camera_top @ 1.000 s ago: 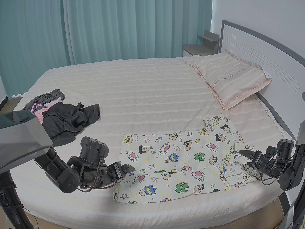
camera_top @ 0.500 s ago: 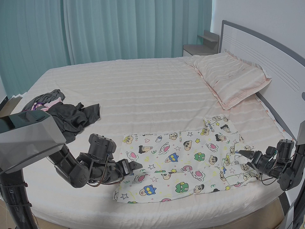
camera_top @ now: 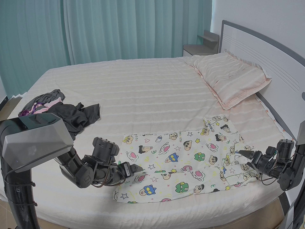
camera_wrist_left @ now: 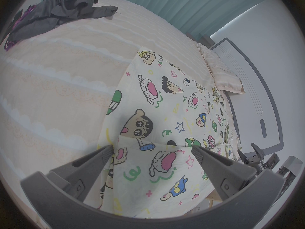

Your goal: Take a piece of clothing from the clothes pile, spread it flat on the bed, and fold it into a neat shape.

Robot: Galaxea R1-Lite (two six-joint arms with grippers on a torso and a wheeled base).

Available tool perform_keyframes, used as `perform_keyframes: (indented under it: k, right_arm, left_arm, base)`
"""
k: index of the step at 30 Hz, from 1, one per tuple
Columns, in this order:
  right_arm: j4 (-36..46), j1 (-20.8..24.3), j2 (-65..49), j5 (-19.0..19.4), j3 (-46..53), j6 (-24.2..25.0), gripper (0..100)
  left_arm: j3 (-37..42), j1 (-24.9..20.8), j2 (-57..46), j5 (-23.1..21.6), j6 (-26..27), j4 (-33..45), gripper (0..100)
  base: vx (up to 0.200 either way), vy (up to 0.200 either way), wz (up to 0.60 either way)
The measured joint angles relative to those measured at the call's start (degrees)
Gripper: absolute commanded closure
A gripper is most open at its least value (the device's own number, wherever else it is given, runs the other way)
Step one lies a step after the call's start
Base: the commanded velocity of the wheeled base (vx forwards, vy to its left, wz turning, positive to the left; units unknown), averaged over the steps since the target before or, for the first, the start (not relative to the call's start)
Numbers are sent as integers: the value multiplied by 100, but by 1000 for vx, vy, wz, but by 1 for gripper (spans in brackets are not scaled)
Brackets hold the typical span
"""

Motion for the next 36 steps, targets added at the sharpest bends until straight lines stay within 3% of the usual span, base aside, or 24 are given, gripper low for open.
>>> perform_keyframes:
  k: [13, 14, 20, 31, 36]
  right_arm:
    - [0, -6, 0, -6, 0, 0, 0]
    - [-1, -11, 0, -9, -2, 0, 0]
    - [-105, -130, -35, -35, -7, -50, 0]
    - [-299, -703, 37, -44, -55, -674, 0]
    - [-236, -764, 268, -39, -178, -824, 0]
  left_arm:
    - [-52, 69, 17, -2, -7, -5, 0]
    - [-66, 72, 24, -2, -7, -5, 100]
    - [-127, 78, 113, -2, -11, 0, 100]
    - [-17, 155, 20, 23, -22, 39, 100]
    - [141, 160, -199, 37, -27, 52, 100]
  base:
    - [0, 0, 0]
    - [0, 0, 0]
    - [0, 0, 0]
    - [0, 0, 0]
    - [0, 0, 0]
